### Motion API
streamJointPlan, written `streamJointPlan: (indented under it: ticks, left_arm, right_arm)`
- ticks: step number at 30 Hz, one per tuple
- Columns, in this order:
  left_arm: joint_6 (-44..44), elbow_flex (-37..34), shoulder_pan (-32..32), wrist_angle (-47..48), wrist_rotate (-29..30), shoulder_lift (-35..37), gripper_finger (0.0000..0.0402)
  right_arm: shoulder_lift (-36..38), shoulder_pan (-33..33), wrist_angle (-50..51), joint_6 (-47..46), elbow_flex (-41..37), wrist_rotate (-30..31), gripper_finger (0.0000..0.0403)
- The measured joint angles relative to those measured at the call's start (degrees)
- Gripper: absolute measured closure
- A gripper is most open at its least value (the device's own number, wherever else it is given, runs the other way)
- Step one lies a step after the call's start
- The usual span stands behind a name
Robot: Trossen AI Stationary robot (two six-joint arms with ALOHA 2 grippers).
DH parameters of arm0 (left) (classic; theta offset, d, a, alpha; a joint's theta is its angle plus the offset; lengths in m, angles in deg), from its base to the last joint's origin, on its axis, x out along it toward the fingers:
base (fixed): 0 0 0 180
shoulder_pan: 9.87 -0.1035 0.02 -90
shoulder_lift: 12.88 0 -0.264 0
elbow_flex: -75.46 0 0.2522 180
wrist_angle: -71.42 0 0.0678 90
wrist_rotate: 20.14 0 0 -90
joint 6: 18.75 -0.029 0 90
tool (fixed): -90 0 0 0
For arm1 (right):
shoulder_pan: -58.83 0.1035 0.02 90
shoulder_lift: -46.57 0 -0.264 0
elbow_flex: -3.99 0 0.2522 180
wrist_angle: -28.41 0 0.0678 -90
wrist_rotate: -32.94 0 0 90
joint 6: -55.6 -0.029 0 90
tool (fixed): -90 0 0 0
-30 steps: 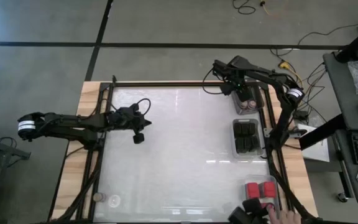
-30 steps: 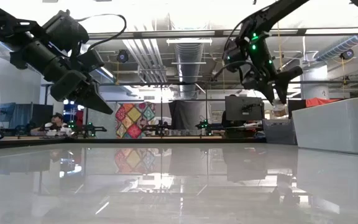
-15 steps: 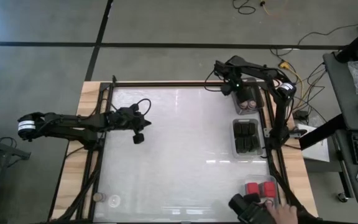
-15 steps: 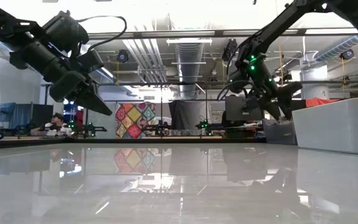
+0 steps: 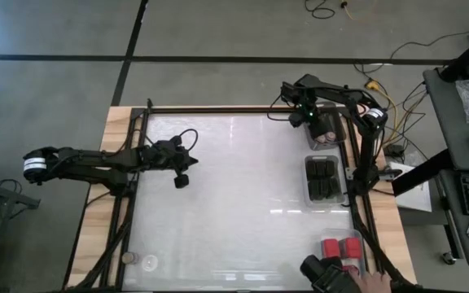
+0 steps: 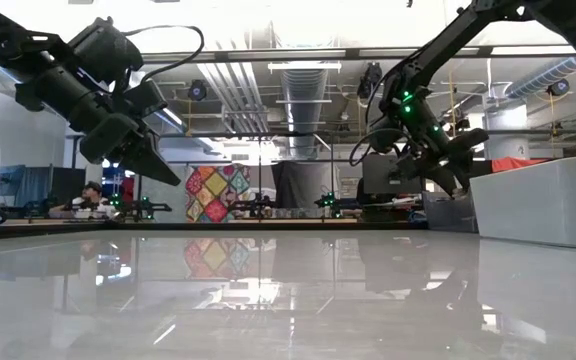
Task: Sort spices by type
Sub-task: Put the brown seasoning bottle into the black bin
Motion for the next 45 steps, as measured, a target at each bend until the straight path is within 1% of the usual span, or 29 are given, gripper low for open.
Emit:
streamJointPlan:
  ticks: [5, 14, 20, 24, 28, 37, 45]
  left_arm:
    - [0.0, 0.0, 0.0, 0.0, 0.0, 0.0, 0.0401]
    - [0.0, 0.0, 0.0, 0.1, 0.0, 0.0, 0.0401]
    - [0.0, 0.0, 0.0, 0.6, 0.0, 0.0, 0.0401]
    - [0.4, 0.0, 0.0, 0.5, 0.0, 0.0, 0.0401]
    - [0.4, 0.0, 0.2, 0.0, 0.0, 1.6, 0.0401]
    - [0.4, 0.9, 0.2, 4.5, 0.0, 7.5, 0.0401]
    - [0.4, 0.9, 0.2, 4.6, -0.1, 9.0, 0.0401]
  right_arm:
    - [0.0, -0.3, -0.2, 0.8, 0.0, 0.3, 0.0220]
    - [0.0, -1.2, -2.3, 0.5, -2.7, -0.1, 0.0228]
    - [0.0, -1.3, -4.2, -0.1, -2.9, -0.2, 0.0209]
    - [0.0, -1.3, -4.3, -0.1, -2.9, -0.2, 0.0204]
    - [0.0, -1.3, -4.3, -0.2, -2.9, -0.2, 0.0203]
    - [0.0, -1.3, -4.1, -2.6, -2.9, 0.0, 0.0202]
    - [0.2, -1.2, -2.5, -4.3, -2.1, 0.0, 0.0207]
